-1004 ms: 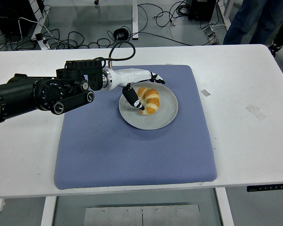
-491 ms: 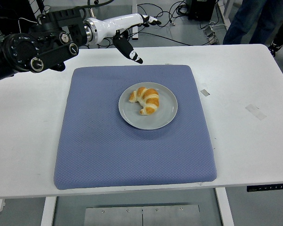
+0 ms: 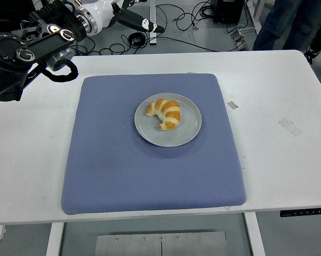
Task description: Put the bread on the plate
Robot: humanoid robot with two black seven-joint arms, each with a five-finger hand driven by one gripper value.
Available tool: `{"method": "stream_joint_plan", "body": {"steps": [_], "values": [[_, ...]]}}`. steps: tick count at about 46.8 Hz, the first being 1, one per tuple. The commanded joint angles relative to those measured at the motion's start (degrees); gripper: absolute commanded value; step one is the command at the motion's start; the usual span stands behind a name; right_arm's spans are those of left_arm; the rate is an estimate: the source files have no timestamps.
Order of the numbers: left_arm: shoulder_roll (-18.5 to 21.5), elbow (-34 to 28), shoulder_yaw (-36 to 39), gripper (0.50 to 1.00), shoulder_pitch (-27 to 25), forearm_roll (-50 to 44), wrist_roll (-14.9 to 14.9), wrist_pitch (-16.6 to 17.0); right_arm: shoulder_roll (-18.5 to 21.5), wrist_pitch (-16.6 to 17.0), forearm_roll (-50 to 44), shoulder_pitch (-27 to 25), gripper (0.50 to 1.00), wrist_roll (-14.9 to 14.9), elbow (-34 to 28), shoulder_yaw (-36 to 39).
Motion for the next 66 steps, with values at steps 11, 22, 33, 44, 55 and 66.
{"method": "stream_joint_plan", "body": {"steps": [11, 22, 33, 44, 55, 66], "values": [[2.4, 0.7, -5.4, 0.974, 2.5, -0.7, 0.0, 0.2, 0.0, 0.0, -0.1, 0.0, 1.0, 0.0, 0.0, 0.1], [3.6, 0.7, -10.8, 0.974, 4.3, -5.4, 0.6, -0.7, 0.0, 0.1, 0.0, 0.0, 1.0, 0.0, 0.3, 0.1], [2.8, 2.1, -14.2, 0.975, 8.0, -9.5, 0.0, -1.8, 0.0, 0.2, 0.0, 0.0, 1.0, 0.0, 0.3, 0.1], [-1.8, 14.6, -16.8, 0.977, 9.2, -16.0, 0.3, -9.4, 0.0, 0.2, 0.0, 0.0, 1.0, 0.0, 0.3, 0.1], [-3.5, 17.5, -20.1, 0.977, 11.9, -19.3, 0.3, -10.9, 0.0, 0.2, 0.0, -0.1, 1.0, 0.0, 0.3, 0.1], [-5.8, 20.3, -23.5, 0.977, 16.2, -20.4, 0.7, -7.1, 0.0, 0.1, 0.0, -0.4, 1.0, 0.0, 0.2, 0.1]]}}
